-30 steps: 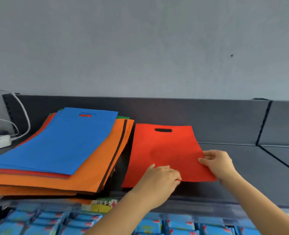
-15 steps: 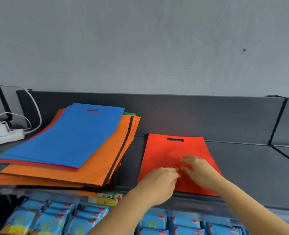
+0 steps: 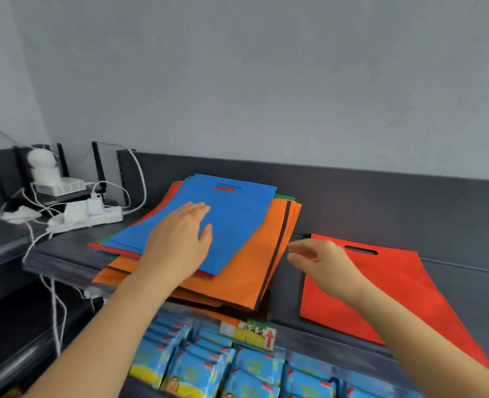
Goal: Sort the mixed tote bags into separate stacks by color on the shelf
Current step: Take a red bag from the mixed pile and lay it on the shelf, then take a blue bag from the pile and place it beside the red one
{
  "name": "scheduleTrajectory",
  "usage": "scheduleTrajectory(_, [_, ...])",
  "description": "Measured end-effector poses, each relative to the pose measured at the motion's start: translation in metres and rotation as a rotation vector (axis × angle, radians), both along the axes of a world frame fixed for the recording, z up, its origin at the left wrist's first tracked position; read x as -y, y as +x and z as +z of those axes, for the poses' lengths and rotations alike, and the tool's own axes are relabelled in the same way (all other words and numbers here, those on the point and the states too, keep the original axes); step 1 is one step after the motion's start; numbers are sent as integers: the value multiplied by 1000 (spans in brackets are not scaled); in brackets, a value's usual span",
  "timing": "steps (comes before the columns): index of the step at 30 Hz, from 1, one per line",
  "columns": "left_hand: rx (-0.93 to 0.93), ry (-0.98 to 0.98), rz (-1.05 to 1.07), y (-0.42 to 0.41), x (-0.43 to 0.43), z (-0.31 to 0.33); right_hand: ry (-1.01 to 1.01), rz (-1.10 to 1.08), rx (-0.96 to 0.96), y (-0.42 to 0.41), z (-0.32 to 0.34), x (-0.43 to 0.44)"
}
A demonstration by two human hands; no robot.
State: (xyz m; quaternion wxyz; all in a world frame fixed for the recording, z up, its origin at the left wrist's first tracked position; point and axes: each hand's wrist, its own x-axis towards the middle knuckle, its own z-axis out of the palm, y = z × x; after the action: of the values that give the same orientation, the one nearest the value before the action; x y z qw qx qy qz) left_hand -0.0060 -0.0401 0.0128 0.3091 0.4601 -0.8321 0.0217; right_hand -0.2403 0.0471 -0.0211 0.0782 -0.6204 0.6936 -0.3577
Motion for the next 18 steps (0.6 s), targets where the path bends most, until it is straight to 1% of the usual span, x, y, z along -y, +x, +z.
scheduleTrajectory(3, [2, 47, 80, 35, 28, -4, 44, 67, 221, 42, 16, 23])
scheduleTrajectory(8, [98, 199, 146, 64, 48, -21, 136, 3, 528, 84, 26, 49])
scheduleTrajectory(11, [86, 311, 135, 71, 52, -36, 118, -21, 742, 90, 26, 53])
scheduleTrajectory(15, [102, 282, 112, 78, 55, -41, 151, -60, 1089, 93, 23, 57])
scheduleTrajectory(16, [128, 294, 102, 80, 55, -39, 149, -91, 1141, 93, 23, 58])
scheduleTrajectory(18, [205, 287, 57, 83, 57, -34, 110, -126, 1165, 94, 27, 62])
